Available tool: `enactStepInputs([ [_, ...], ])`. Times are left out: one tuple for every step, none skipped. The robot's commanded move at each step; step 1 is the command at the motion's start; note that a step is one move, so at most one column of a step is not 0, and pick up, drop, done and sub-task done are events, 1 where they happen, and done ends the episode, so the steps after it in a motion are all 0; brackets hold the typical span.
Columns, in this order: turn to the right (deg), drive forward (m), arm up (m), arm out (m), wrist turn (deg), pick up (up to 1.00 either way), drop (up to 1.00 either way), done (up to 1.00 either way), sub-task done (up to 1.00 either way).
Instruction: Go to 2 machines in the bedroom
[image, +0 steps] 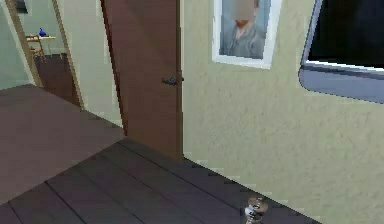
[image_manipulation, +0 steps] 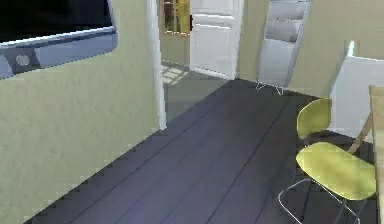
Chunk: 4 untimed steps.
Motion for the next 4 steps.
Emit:
enactStepInputs([
  [33.0,0.00,0.00,0.00,0.0,0.00,0.00,0.00,0.00],
  [0.0,0.10,0.00,0.00,0.0,0.00,0.00,0.00,0.00],
  [45.0,0.00,0.00,0.00,0.0,0.00,0.00,0.00,0.00],
  [6.0,0.00,0.00,0.00,0.0,0.00,0.00,0.00,0.00],
])
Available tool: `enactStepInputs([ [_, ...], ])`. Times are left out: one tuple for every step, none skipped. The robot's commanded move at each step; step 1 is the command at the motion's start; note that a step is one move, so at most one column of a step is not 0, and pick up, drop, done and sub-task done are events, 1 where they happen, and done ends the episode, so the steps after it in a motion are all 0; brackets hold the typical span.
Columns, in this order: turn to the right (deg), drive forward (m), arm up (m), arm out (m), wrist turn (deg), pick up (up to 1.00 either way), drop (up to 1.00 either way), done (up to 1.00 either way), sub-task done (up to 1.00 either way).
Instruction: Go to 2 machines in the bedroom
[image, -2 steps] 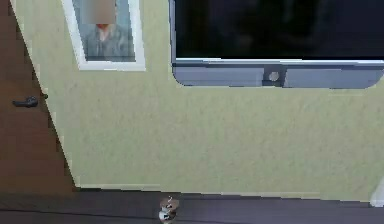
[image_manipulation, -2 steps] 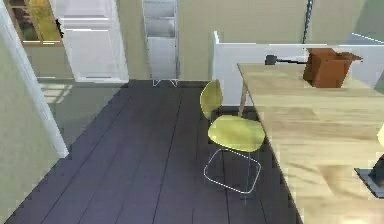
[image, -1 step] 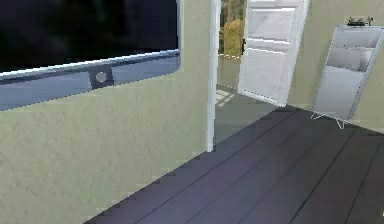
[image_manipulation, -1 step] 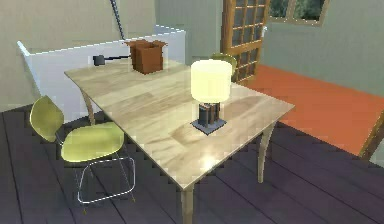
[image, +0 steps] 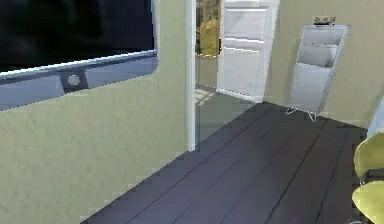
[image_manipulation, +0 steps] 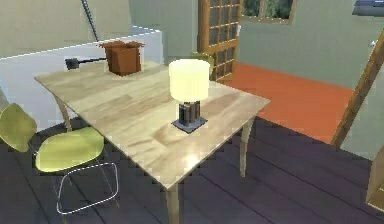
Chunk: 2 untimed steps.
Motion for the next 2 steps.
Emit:
enactStepInputs([
  [0.0,0.95,0.00,0.00,0.0,0.00,0.00,0.00,0.00],
  [45.0,0.00,0.00,0.00,0.0,0.00,0.00,0.00,0.00],
])
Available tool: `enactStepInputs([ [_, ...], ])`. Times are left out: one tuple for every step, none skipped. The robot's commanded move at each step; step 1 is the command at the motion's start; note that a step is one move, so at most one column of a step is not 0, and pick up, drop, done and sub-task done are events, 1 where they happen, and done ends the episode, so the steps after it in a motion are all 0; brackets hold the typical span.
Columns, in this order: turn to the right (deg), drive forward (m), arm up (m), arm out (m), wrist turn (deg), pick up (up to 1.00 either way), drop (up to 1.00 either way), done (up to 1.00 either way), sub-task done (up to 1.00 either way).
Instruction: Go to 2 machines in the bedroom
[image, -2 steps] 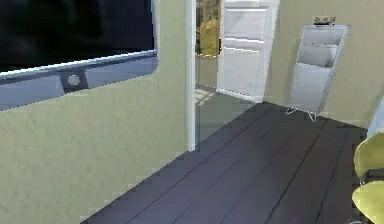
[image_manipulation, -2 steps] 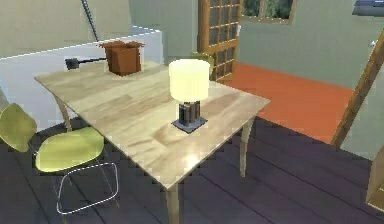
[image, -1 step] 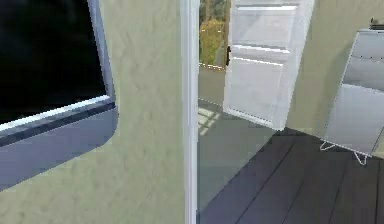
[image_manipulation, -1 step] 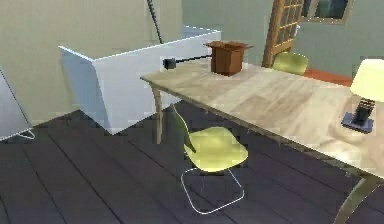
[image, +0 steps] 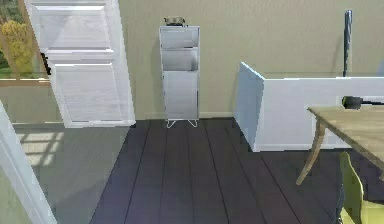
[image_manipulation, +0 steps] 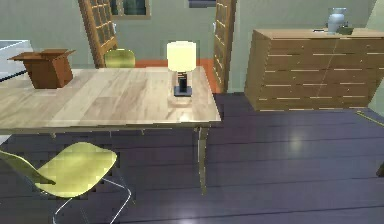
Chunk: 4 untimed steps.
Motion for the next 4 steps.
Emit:
enactStepInputs([
  [12.0,0.00,0.00,0.00,0.0,0.00,0.00,0.00,0.00],
  [0.0,0.25,0.00,0.00,0.0,0.00,0.00,0.00,0.00],
  [-24.0,0.00,0.00,0.00,0.0,0.00,0.00,0.00,0.00],
  [0.0,0.90,0.00,0.00,0.0,0.00,0.00,0.00,0.00],
])
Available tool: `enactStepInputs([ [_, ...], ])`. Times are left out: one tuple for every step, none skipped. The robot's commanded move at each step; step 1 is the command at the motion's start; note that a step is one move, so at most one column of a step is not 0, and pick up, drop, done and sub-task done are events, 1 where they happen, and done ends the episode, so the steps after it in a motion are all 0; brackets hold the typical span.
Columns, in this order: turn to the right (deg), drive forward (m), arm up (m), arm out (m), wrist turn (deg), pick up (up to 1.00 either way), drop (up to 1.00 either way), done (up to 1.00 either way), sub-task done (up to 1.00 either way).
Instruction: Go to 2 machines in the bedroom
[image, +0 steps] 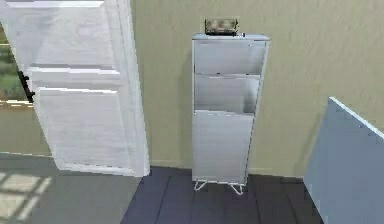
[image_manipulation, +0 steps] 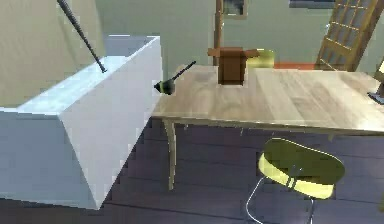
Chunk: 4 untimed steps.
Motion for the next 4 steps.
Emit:
enactStepInputs([
  [-45.0,0.00,0.00,0.00,0.0,0.00,0.00,0.00,0.00],
  [-15.0,0.00,0.00,0.00,0.0,0.00,0.00,0.00,0.00],
  [0.0,0.50,0.00,0.00,0.0,0.00,0.00,0.00,0.00],
  [-24.0,0.00,0.00,0.00,0.0,0.00,0.00,0.00,0.00],
])
